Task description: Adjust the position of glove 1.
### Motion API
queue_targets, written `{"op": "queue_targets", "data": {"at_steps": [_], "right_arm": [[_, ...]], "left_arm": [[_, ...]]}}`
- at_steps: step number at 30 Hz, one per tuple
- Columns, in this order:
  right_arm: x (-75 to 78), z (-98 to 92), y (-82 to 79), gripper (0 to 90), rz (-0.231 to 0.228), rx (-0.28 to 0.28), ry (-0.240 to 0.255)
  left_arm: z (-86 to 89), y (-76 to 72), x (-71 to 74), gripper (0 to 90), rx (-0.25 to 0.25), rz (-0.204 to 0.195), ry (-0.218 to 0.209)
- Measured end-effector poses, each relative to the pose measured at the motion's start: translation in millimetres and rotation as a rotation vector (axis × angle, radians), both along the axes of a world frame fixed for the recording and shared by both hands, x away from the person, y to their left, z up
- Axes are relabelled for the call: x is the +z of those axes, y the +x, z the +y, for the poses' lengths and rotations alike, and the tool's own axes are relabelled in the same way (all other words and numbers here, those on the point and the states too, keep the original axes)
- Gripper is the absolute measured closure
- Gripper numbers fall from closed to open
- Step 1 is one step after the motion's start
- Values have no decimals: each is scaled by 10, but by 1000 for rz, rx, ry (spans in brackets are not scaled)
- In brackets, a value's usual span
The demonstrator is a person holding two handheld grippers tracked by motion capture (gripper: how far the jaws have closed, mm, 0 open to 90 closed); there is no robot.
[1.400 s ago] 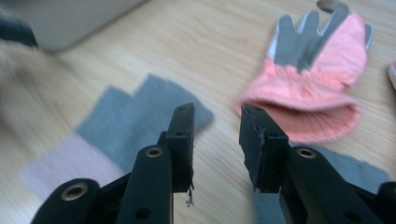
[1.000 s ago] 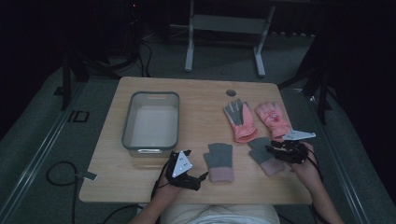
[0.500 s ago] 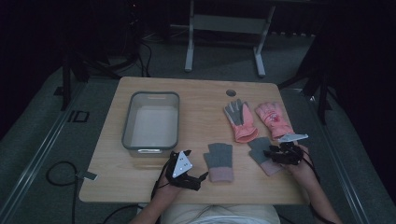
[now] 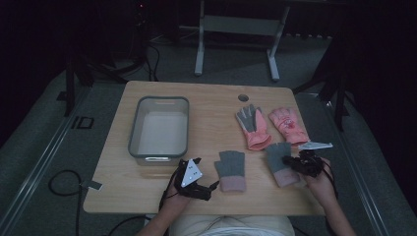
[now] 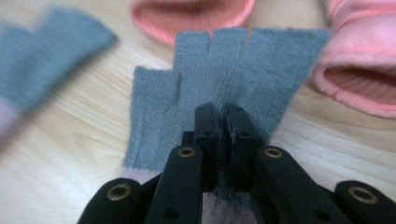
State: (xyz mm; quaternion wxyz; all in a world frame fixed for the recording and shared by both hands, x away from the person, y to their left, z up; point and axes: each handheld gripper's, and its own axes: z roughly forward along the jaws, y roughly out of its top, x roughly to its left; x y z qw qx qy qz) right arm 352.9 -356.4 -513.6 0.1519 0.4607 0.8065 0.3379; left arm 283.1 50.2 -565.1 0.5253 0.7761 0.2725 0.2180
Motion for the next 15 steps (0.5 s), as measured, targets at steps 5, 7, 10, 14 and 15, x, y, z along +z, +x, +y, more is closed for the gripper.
{"op": "queue_targets", "data": {"at_steps": [5, 7, 10, 14, 15], "right_arm": [[324, 104, -287, 848, -45, -96, 104], [377, 207, -382, 848, -69, -119, 92], [380, 316, -455, 848, -58, -139, 102], [295, 374, -522, 848, -36, -205, 113], [261, 378, -538, 847, -32, -224, 120]], "left_arm": [[-3, -5, 0, 0, 5, -5, 4], [-4, -8, 0, 0, 5, -6, 6], [-4, -10, 0, 0, 3, -8, 9], [-2, -10, 1, 0, 4, -9, 10], [-2, -10, 1, 0, 4, -9, 10]]}}
